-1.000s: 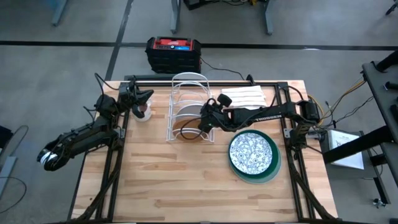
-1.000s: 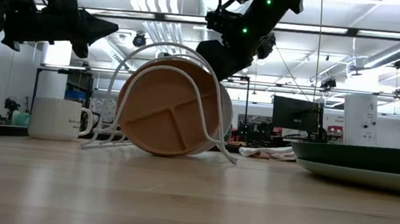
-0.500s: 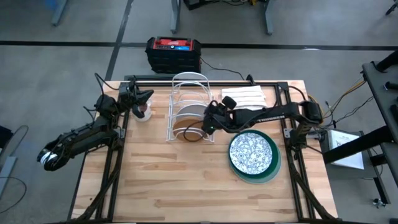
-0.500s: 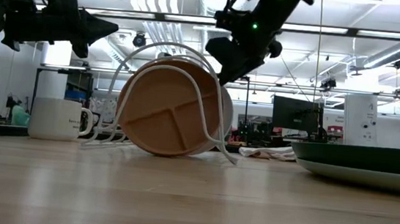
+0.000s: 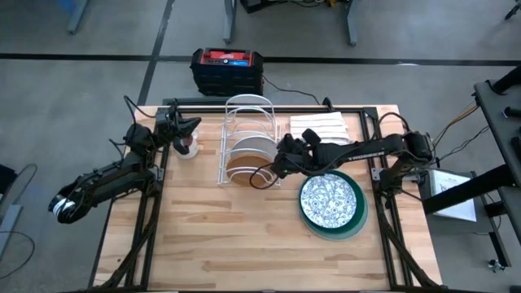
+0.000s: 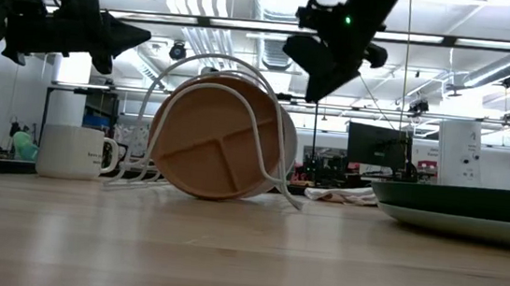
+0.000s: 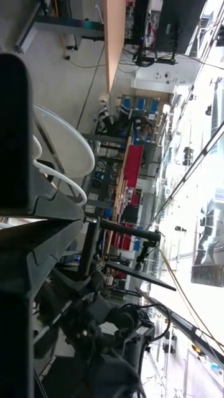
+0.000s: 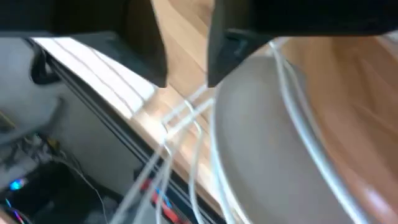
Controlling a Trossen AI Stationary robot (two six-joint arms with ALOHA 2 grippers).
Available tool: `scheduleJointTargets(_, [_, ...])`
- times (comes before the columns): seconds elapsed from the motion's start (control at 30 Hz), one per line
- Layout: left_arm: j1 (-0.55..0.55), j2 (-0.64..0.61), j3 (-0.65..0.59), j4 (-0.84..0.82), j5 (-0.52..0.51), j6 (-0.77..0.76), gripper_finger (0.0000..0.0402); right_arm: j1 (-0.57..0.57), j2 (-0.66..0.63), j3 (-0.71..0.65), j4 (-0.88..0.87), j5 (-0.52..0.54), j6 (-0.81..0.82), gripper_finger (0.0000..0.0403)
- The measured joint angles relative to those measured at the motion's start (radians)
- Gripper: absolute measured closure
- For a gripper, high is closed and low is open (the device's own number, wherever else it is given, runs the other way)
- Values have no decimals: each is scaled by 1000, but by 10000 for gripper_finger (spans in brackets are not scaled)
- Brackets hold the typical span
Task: Sort dishes
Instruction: Put the white plate in the dish rack
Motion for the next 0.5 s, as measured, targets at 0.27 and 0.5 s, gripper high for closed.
scheduleJointTargets(0.27, [0, 0, 0, 0, 0, 0, 401, -60, 15, -74, 43, -32, 43, 390])
scheduleJointTargets(0.5, [1, 0, 0, 1, 0, 0, 401, -79, 27, -137, 244, -106, -26, 400])
